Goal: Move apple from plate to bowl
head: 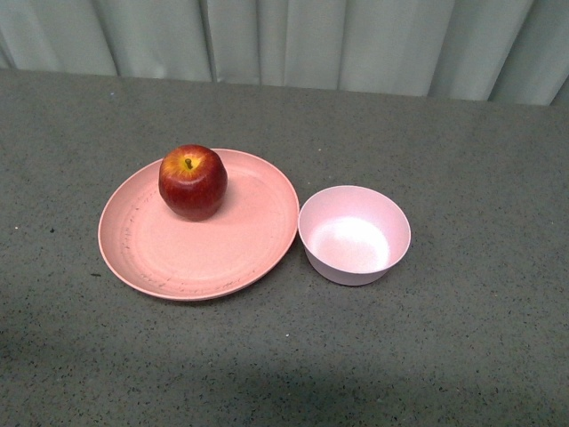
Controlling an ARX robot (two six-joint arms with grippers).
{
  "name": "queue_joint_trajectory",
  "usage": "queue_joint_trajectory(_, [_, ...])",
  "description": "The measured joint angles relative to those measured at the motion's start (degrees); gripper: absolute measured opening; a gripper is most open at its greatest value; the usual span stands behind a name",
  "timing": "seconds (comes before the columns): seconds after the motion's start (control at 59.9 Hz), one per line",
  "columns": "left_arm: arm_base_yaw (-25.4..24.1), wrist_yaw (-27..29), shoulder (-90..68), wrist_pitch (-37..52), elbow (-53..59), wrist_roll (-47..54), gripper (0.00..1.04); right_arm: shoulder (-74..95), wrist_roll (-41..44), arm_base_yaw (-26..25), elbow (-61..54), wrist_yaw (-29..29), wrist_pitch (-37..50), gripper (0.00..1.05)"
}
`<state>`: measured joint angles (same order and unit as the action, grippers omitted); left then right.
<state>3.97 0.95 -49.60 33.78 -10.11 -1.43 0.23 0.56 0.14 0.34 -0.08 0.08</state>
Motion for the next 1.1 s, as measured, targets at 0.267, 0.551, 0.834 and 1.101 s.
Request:
queue_joint_trajectory(0.267, [6.2, -1.1, -42.1, 11.1, -19.9, -2.4, 0.98, 0.0, 0.0, 0.0, 0.0, 0.0, 0.0, 0.95])
queue_joint_trajectory(0.551, [10.0, -0.7, -60.7, 8.6, -33.9, -1.6, 0.98, 0.0, 0.0, 0.0, 0.0, 0.0, 0.0, 0.95])
queue_joint_trajectory(0.834, [10.2, 0.3, -70.8, 0.4, -42.4, -2.9, 0.98, 0.0, 0.0, 0.0, 0.0, 0.0, 0.0, 0.95])
queue_joint_trajectory(1.101, [10.7, -0.6, -73.3, -2.1, -42.7, -2.0, 0.92, 0.0, 0.0, 0.0, 0.0, 0.0, 0.0, 0.95])
